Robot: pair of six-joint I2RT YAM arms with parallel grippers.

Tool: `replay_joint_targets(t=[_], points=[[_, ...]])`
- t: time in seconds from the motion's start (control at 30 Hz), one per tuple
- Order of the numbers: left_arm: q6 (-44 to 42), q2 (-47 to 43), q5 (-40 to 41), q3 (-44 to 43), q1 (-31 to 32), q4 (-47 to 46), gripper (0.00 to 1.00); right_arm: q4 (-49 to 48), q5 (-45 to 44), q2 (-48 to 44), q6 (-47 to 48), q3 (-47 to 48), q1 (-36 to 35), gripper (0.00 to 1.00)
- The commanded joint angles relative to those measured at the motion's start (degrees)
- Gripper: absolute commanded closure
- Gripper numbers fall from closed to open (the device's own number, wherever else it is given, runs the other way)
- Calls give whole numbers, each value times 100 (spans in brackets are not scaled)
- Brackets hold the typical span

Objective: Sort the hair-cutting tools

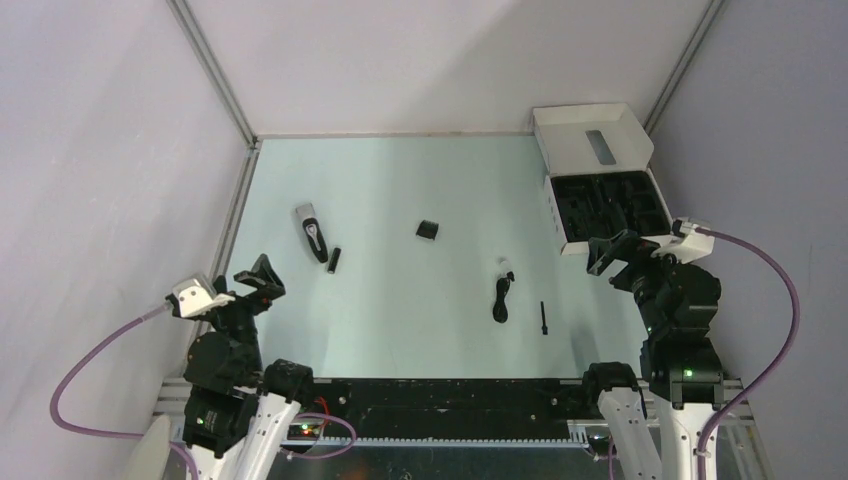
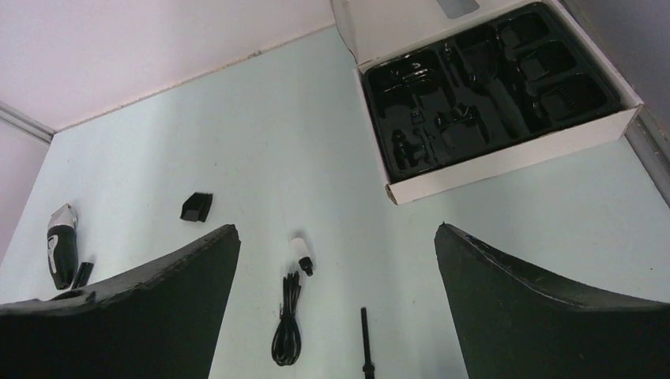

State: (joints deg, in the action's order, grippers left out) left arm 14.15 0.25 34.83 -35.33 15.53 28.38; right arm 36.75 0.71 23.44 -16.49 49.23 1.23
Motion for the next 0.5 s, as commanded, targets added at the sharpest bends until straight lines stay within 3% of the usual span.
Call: replay_joint_targets(t=[0.0,0.47], points=[[149,-403,188,24,21,-276,2,21,12,62,105,46,2,1],[377,257,93,59,23,-299,2,267,474,721,-129,199,0,1]])
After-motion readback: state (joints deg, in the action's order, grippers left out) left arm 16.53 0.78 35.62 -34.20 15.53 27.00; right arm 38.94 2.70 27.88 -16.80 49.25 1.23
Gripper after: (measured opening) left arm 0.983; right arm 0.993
